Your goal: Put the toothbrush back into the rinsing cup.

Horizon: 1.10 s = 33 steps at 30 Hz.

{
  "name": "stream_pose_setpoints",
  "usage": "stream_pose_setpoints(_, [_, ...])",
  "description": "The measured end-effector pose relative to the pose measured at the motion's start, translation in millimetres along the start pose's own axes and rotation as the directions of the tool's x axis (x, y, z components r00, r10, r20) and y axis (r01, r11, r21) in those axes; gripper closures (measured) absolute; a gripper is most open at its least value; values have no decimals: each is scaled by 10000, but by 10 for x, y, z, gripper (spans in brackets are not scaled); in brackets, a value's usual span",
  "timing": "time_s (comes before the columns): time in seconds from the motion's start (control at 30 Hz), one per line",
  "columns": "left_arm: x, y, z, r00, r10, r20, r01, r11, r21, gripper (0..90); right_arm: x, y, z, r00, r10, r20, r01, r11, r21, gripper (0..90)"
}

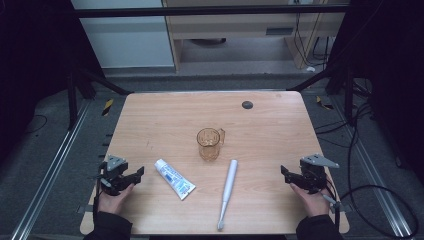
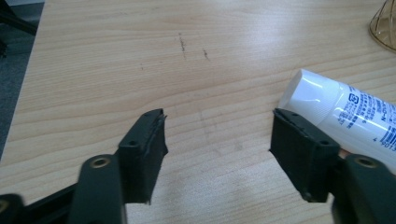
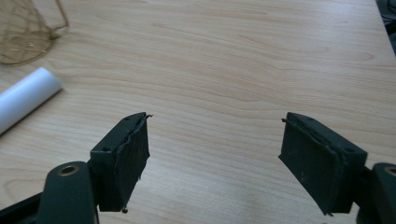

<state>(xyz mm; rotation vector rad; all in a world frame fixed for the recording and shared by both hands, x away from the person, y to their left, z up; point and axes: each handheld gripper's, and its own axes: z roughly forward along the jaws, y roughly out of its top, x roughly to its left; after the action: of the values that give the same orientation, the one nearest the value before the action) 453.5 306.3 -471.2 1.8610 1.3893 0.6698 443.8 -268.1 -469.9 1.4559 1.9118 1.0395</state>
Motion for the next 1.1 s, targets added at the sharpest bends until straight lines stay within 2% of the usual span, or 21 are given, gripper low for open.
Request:
stream_pose_setpoints(0.07, [-2,-3,-7,10000,34,-61,-34,10000,-34,386,31,4,-39,9998,-59,-204,58,10000,-29,266])
stream_pose_setpoints(0.17, [-8,-8,-12,9999,135,-69,-135,9999,21,417,100,2,-83,9980,-432,-470,423,9989,-213,331])
stream_pose_setpoints(0.27, [-11,-7,-24,9996,262,-118,-264,9996,-110,432,201,21,-118,9923,-780,-958,759,9968,-257,401])
stream_pose_setpoints(0.3, [-12,-5,-28,9996,264,-24,-264,9995,-192,439,227,26,-123,9906,-820,-1090,798,9965,-247,418])
stream_pose_setpoints(0.4, [-34,-4,-22,9995,308,72,-306,9992,-260,452,343,41,-132,9810,-1023,-1648,1009,9948,-168,470])
stream_pose_setpoints(0.47, [-41,-5,-21,9993,333,141,-330,9992,-238,449,377,44,-132,9775,-1119,-1786,1105,9937,-178,488])
stream_pose_setpoints(0.5, [-57,-5,-14,9991,387,193,-383,9990,-217,447,445,50,-130,9691,-1224,-2144,1218,9924,-159,531])
stream_pose_setpoints(0.6, [-70,-2,-3,9991,364,237,-362,9993,-124,442,538,54,-120,9593,-1336,-2486,1380,9904,0,577])
stream_pose_setpoints(0.67, [-81,-2,4,9989,327,344,-323,9994,-104,440,582,56,-109,9526,-1608,-2582,1665,9860,2,614])
stream_pose_setpoints(0.73, [-87,-2,7,9977,406,544,-402,9992,-81,433,611,62,-99,9483,-1618,-2730,1701,9854,70,655])
stream_pose_setpoints(0.93, [-129,10,14,9967,596,556,-598,9982,16,433,692,94,-76,9397,-1630,-3006,1729,9849,67,762])
stream_pose_setpoints(1.1, [-127,17,1,9977,431,532,-428,9991,-77,428,796,161,-6,9334,-1618,-3203,1692,9856,-48,829])
